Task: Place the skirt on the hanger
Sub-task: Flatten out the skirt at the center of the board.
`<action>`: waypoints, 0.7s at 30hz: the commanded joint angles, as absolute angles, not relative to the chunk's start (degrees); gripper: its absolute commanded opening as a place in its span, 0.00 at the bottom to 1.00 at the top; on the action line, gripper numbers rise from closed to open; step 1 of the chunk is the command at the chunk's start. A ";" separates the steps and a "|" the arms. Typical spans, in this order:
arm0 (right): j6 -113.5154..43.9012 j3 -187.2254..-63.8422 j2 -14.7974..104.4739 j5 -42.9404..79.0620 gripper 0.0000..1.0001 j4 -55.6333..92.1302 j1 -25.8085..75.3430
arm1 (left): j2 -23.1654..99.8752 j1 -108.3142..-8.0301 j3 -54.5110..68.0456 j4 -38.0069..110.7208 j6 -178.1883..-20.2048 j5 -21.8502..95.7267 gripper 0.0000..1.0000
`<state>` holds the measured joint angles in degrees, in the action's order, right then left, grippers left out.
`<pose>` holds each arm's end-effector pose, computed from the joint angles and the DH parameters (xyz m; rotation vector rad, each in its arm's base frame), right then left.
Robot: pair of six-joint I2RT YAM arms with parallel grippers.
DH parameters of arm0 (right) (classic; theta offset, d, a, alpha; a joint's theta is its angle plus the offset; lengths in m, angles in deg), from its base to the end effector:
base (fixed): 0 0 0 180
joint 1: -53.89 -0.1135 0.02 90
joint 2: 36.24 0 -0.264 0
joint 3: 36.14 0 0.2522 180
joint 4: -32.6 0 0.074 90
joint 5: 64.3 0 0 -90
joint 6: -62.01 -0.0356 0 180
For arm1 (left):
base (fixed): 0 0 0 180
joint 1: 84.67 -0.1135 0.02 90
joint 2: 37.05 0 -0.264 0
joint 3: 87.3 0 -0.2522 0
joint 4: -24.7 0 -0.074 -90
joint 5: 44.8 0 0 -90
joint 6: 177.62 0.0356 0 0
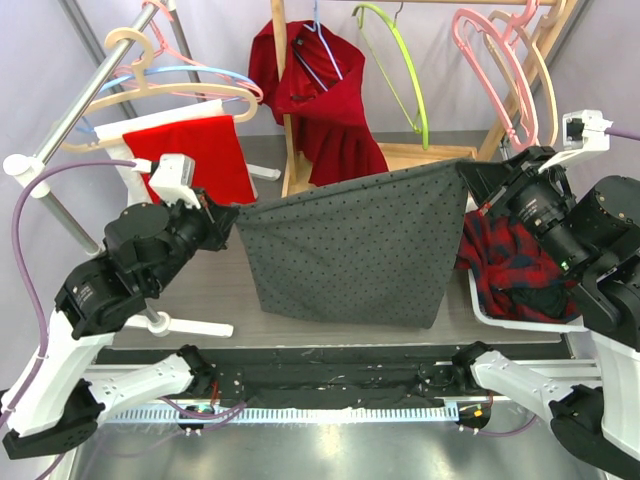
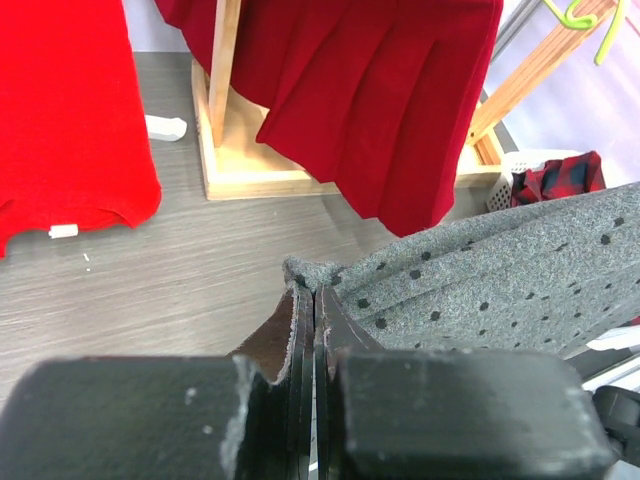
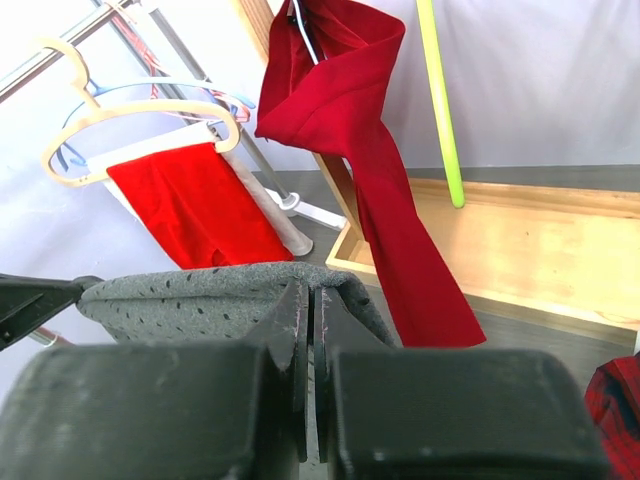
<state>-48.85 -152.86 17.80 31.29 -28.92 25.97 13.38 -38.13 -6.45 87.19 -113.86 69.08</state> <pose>0.0813 0.0391 0.5535 -0.0187 1.5813 0.5954 0.0942 -0.0784 0.4812 0.0232 1.8217 -0.5306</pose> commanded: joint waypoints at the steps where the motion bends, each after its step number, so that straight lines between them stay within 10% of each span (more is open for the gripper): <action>1: -47.15 -153.00 17.11 33.70 0.01 -23.70 26.30 | 13.92 -38.62 -7.02 87.86 -111.00 71.30 0.00; 21: -46.71 -160.02 11.66 27.38 0.01 -26.42 26.30 | 11.55 -38.53 -16.33 85.83 -106.69 60.23 0.01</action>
<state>-47.83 -154.08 13.56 27.29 -29.82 25.99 12.25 -38.19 -12.83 86.78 -109.51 63.11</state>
